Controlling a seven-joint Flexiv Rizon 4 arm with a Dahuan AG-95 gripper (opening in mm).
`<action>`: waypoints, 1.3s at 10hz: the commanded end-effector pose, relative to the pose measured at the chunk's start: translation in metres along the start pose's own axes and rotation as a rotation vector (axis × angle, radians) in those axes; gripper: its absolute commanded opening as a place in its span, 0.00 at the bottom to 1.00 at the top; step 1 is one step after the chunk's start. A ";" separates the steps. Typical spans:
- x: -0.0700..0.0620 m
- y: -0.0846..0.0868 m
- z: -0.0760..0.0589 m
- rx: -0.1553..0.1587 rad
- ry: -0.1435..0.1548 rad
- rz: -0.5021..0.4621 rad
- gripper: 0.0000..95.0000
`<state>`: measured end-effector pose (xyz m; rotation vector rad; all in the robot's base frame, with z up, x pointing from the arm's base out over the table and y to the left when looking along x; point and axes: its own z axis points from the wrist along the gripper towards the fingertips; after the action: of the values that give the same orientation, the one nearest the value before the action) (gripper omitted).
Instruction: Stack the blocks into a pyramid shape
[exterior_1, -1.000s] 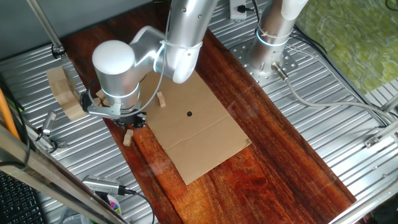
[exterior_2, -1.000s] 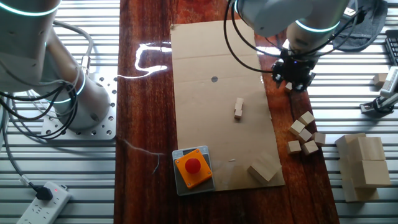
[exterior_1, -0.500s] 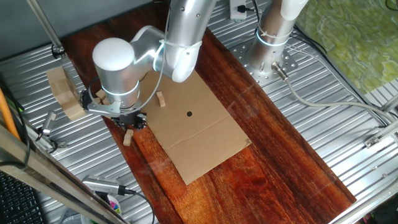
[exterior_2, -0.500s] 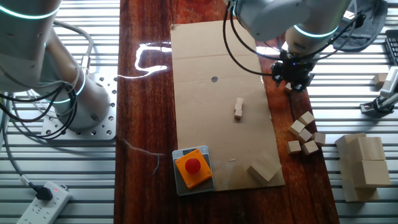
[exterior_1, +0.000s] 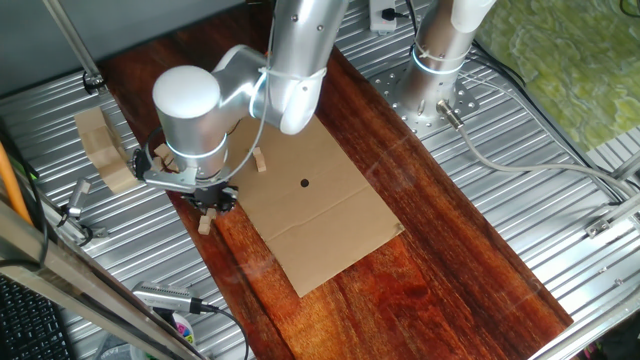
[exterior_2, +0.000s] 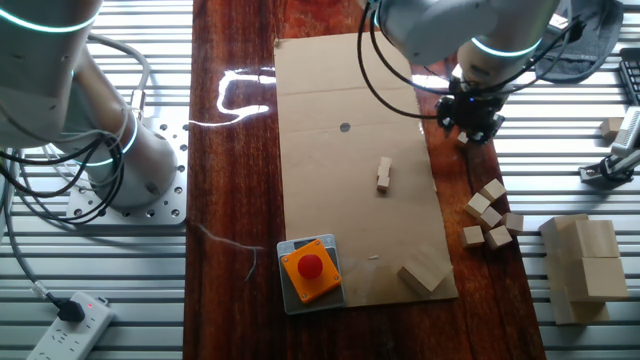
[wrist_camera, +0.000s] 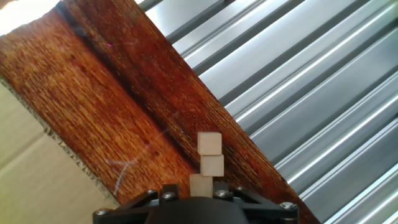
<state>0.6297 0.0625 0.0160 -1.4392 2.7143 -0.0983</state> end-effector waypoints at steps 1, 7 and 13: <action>0.000 0.000 0.000 0.004 0.005 -0.006 0.00; 0.024 -0.017 -0.018 -0.017 0.024 -0.031 0.00; 0.098 0.010 -0.048 -0.090 0.001 -0.119 0.00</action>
<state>0.5648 -0.0116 0.0600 -1.6165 2.6704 0.0045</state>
